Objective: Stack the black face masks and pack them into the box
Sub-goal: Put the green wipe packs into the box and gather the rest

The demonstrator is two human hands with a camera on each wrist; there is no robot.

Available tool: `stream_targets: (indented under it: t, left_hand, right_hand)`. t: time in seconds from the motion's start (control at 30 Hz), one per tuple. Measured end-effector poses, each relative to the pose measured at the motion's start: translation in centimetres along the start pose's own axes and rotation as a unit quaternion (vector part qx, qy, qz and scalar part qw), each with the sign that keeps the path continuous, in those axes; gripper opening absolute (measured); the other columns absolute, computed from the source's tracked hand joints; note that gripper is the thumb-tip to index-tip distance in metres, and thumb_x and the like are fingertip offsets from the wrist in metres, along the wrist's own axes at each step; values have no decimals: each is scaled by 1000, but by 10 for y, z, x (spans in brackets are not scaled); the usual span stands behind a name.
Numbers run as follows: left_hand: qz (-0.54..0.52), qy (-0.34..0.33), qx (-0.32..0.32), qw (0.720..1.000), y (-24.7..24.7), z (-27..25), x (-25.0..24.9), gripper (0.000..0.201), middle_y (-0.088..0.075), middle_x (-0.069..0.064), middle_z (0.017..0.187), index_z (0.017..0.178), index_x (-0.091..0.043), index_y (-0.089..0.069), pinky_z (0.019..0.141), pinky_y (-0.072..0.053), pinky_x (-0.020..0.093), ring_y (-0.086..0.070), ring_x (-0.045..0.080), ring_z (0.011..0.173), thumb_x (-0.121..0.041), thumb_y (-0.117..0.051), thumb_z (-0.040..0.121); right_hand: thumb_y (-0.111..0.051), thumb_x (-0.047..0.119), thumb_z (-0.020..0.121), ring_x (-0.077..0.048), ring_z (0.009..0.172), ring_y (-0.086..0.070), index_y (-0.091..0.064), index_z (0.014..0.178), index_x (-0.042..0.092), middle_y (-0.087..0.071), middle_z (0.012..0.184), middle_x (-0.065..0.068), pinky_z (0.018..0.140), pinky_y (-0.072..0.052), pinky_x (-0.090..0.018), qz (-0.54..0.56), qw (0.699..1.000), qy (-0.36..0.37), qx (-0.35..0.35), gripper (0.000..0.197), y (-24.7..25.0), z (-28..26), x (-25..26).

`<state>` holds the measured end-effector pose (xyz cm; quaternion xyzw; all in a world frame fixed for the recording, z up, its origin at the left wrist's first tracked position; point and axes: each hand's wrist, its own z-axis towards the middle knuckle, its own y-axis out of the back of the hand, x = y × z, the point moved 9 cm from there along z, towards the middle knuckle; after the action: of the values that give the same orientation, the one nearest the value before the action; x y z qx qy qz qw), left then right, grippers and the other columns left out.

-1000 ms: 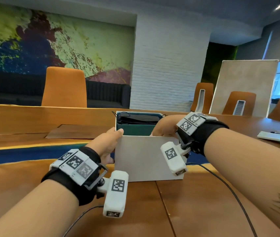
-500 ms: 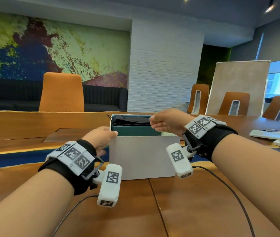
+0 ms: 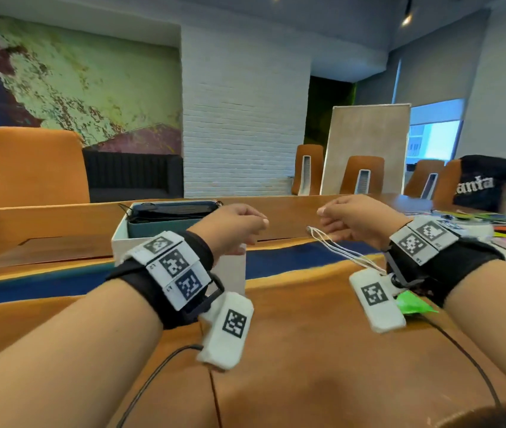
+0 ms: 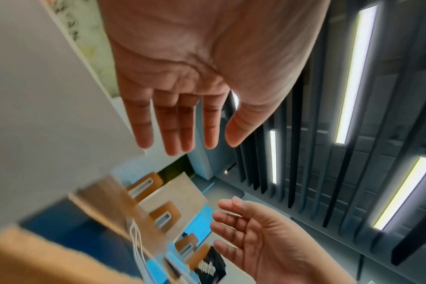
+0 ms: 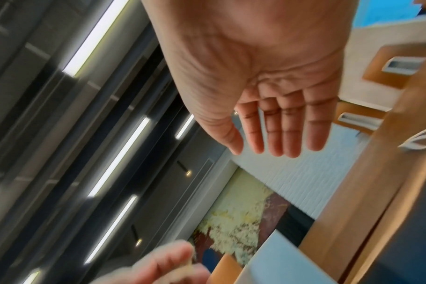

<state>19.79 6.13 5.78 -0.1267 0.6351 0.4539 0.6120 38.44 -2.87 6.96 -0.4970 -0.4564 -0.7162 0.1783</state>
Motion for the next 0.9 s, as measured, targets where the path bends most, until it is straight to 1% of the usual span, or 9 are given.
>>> stream_targets:
  t: [0.17, 0.27, 0.4, 0.47, 0.5, 0.6, 0.7, 0.8, 0.9]
  left_hand:
    - [-57, 115, 122, 984, -92, 22, 9, 46, -50, 13, 126, 137, -9, -42, 93, -48, 38, -55, 25, 109, -30, -50, 98]
    - [-140, 170, 151, 964, -134, 43, 9, 54, -41, 20, 140, 143, -8, -35, 96, -45, 41, -49, 32, 123, -33, -50, 97]
    - [-172, 222, 183, 942, -195, 62, 13, 61, -48, 24, 126, 143, -5, -31, 93, -44, 42, -56, 33, 99, -37, -51, 95]
    - [-161, 242, 195, 937, -220, 69, 20, 65, -49, 24, 116, 144, -4, -29, 95, -45, 43, -55, 32, 81, -39, -52, 94]
    - [-152, 252, 202, 934, -231, 71, 25, 65, -47, 25, 123, 144, -4, -28, 98, -45, 45, -54, 32, 79, -39, -51, 94]
    - [-136, 274, 194, 932, -253, 83, 41, 63, -43, 25, 135, 142, -3, -29, 101, -43, 49, -54, 34, 80, -40, -49, 94]
    - [-140, 270, 177, 936, -265, 91, 47, 59, -46, 23, 133, 140, -4, -31, 98, -46, 51, -59, 34, 81, -39, -48, 95]
    - [-145, 269, 175, 936, -274, 93, 46, 60, -52, 24, 128, 136, -1, -34, 96, -49, 50, -64, 35, 102, -38, -52, 93]
    - [-126, 250, 187, 942, -280, 95, 40, 29, -58, 21, 112, 114, 0, -51, 82, -54, 38, -61, 26, 87, -24, -47, 99]
  right_hand:
    - [-57, 35, 93, -21, 94, -52, -56, 107, 13, -54, 97, -5, 91, -44, -39, -7, 987, -158, -40, 26, 69, -3, -71]
    - [-56, 35, 94, -21, 88, -51, -49, 89, 14, -48, 86, -5, 88, -41, -38, -29, 975, -208, -75, 22, 102, -2, -107]
    - [-63, 41, 86, -18, 63, -42, -50, 81, 12, -43, 74, -6, 61, -38, -35, -32, 956, -282, -76, 32, 122, 5, -169]
    - [-61, 42, 88, -19, 68, -46, -54, 97, 5, -49, 83, -9, 56, -37, -33, -47, 947, -311, -62, 39, 123, 7, -189]
    - [-58, 42, 90, -20, 73, -48, -53, 106, 3, -52, 93, -11, 56, -37, -31, -56, 946, -316, -54, 43, 121, 8, -194]
    - [-56, 47, 90, -21, 83, -53, -47, 118, 4, -55, 109, -12, 59, -42, -30, -62, 944, -323, -15, 51, 110, 11, -208]
    - [-56, 46, 90, -21, 79, -54, -48, 122, 3, -57, 95, -10, 60, -40, -31, -52, 944, -325, -10, 55, 106, 17, -217]
    - [-53, 44, 93, -17, 72, -54, -50, 121, 0, -57, 86, -9, 55, -38, -28, -57, 944, -325, 4, 53, 103, 18, -219]
    - [-51, 40, 95, -16, 64, -52, -55, 115, 2, -56, 78, -7, 51, -38, -25, -54, 943, -328, -1, 43, 101, 19, -221]
